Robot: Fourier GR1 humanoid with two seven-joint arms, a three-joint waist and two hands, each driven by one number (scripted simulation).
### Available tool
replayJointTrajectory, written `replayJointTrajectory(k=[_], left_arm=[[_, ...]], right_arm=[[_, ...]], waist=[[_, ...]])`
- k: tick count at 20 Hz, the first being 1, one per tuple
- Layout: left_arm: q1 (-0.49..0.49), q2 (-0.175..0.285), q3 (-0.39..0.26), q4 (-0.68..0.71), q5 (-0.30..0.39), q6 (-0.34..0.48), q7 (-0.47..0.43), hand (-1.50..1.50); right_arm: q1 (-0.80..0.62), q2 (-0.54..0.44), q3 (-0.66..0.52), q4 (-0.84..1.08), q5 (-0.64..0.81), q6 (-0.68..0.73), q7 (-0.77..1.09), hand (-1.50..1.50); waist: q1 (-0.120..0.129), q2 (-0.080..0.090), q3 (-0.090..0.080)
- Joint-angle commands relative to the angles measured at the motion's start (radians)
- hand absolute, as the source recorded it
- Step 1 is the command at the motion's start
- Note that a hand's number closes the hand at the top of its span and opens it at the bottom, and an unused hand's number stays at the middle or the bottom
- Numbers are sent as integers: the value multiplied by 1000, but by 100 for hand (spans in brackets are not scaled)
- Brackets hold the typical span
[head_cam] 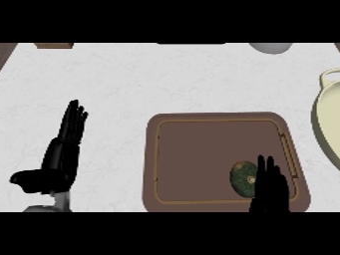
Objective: Pick the squash from the tray and place it in the pot
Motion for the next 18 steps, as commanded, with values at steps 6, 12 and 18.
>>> replayJointTrajectory(k=[6, 12, 18], left_arm=[[37, -3, 38, 19, 14, -55, -41, 0], [82, -28, -14, -72, -43, -27, 9, 0], [29, -27, 29, 17, -17, -73, -33, 0]], right_arm=[[-58, -34, -32, 122, 61, -125, -25, 150], [-138, -51, -83, 131, 91, -130, -44, 150], [-265, -32, -272, 197, -36, -76, -7, 150]], waist=[[0, 0, 0], [2, -1, 0], [13, 5, 1]])
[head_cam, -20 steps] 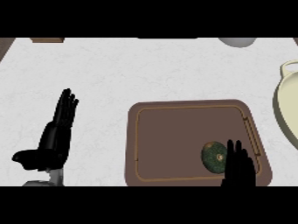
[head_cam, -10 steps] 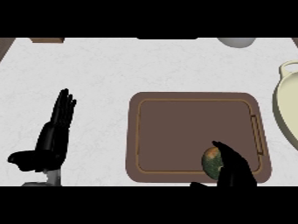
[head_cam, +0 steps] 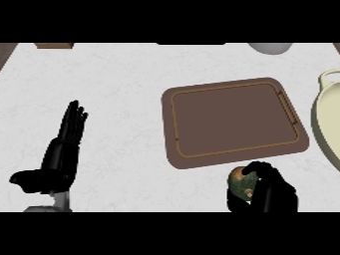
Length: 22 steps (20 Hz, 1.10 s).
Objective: Pick the squash from the tray and place it in the pot
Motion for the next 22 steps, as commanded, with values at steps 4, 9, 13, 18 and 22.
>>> replayJointTrajectory(k=[4, 9, 13, 18, 22], left_arm=[[-12, -7, -7, -15, -2, -2, -16, 0], [-27, -17, -19, -21, 1, -6, -12, 0], [-33, -21, -48, -21, -17, -14, -17, 0], [-51, -20, -67, -9, -20, -33, -13, 0], [-80, -32, -96, 2, -35, -39, -8, 0]], right_arm=[[-190, 45, -412, 82, -188, 134, 248, 150], [-338, 4, -634, 167, -215, 216, 350, 150], [-504, -125, -787, 278, -166, 268, 384, 150], [-711, -294, -895, 447, -41, 323, 420, 150], [-851, -393, -940, 579, 64, 385, 454, 150]], waist=[[26, 56, 8], [55, 66, 4], [97, 63, 2], [150, 66, -1], [173, 71, -2]])
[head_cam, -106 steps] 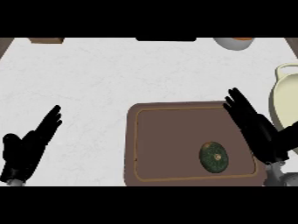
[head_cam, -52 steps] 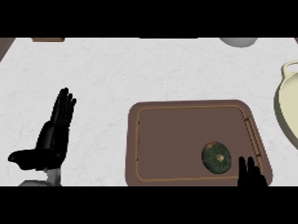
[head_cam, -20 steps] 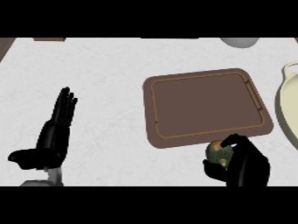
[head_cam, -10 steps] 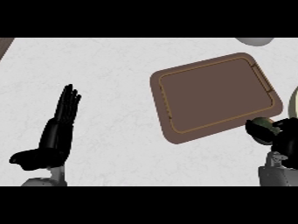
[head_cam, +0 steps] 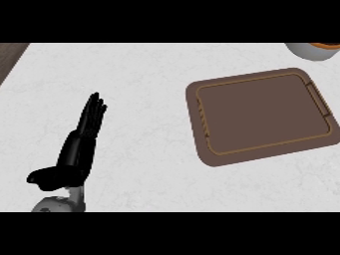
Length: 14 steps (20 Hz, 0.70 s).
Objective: Pick the squash from the tray and place it in the pot
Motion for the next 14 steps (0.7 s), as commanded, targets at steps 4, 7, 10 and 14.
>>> replayJointTrajectory(k=[4, 7, 10, 14], left_arm=[[-39, -9, -9, 17, -6, -2, 13, 0], [-40, -19, -29, 22, -14, 0, 29, 0], [-54, -32, -24, 34, -21, 16, 17, 0], [-41, -29, 1, 52, -9, 20, 8, 0]], right_arm=[[-233, -148, -95, 249, 199, 112, 216, 150], [-297, -188, -129, 336, 267, 125, 243, 150], [-361, -205, -156, 405, 332, 125, 283, 150], [-422, -204, -183, 483, 420, 140, 337, 150]], waist=[[33, 1, 1], [24, -2, 4], [18, -3, 4], [0, -14, 4]])
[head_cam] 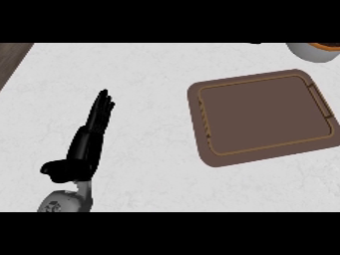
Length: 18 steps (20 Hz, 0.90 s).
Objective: Pick the squash from the tray and place it in the pot
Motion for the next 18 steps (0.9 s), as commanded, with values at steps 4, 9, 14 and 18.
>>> replayJointTrajectory(k=[4, 9, 14, 18], left_arm=[[-10, 27, 50, 12, 19, -3, 12, 0], [18, 6, 48, 46, 8, 15, -30, 0], [56, 2, 45, -2, 5, 34, 2, 0], [46, 32, 90, -13, 24, 26, 10, 0]], right_arm=[[-116, 10, -59, 134, 132, 12, 279, 150], [-116, -3, -121, 181, 179, -34, 280, 150], [-80, 24, -191, 177, 191, -89, 269, 150], [-59, 70, -259, 161, 157, -116, 241, 150]], waist=[[-42, -19, 1], [-82, -25, 2], [-108, -41, 2], [-126, -47, 2]])
